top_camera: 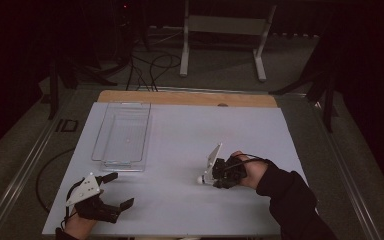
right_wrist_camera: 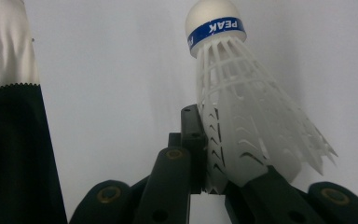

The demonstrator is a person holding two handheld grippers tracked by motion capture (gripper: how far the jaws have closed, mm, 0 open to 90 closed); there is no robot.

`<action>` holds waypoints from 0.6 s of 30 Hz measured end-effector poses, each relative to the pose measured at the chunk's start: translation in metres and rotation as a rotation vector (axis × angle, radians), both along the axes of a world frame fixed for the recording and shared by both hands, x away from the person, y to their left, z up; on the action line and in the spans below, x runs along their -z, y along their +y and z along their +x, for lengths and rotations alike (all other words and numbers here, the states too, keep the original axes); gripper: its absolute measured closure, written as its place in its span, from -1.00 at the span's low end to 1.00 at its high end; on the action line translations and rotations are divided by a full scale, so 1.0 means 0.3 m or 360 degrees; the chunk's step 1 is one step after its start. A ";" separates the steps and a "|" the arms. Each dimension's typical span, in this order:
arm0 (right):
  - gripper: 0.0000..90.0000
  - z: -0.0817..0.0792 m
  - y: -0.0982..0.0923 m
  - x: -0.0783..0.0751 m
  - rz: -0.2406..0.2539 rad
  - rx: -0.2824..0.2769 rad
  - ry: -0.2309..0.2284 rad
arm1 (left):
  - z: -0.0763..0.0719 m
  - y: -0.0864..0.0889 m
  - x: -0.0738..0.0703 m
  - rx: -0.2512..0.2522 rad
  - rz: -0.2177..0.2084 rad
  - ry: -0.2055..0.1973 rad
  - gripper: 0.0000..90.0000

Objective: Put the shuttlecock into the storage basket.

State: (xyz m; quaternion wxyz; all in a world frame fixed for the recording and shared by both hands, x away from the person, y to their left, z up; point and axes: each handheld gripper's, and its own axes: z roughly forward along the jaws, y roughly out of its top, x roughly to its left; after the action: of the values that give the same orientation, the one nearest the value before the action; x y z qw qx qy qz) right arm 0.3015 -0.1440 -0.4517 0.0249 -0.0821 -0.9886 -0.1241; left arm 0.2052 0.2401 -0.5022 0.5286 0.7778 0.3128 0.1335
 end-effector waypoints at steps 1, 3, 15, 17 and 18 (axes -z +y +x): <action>0.99 0.000 0.002 -0.001 0.0007 0.0001 0.0007 | 0.006 -0.007 -0.017 0.0010 0.0047 -0.0002 -1.00; 0.99 0.001 0.004 0.000 0.0002 -0.0014 0.0000 | 0.011 -0.013 -0.033 0.0021 0.0081 0.0003 -1.00; 0.99 0.003 0.007 -0.003 0.0016 -0.0026 -0.0015 | 0.050 -0.058 -0.129 0.0121 0.0212 0.0052 -1.00; 0.99 0.002 0.007 -0.001 0.0014 -0.0018 -0.0008 | 0.057 -0.068 -0.150 0.0148 0.0215 0.0040 -1.00; 0.99 0.001 0.007 0.000 0.0012 -0.0022 -0.0005 | 0.061 -0.073 -0.161 0.0157 0.0218 0.0031 -1.00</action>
State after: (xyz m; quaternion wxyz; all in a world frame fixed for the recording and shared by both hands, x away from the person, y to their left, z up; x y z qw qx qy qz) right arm 0.3019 -0.1418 -0.4516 0.0246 -0.0751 -0.9887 -0.1277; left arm 0.2235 0.2182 -0.4541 0.4769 0.8279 0.2693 0.1210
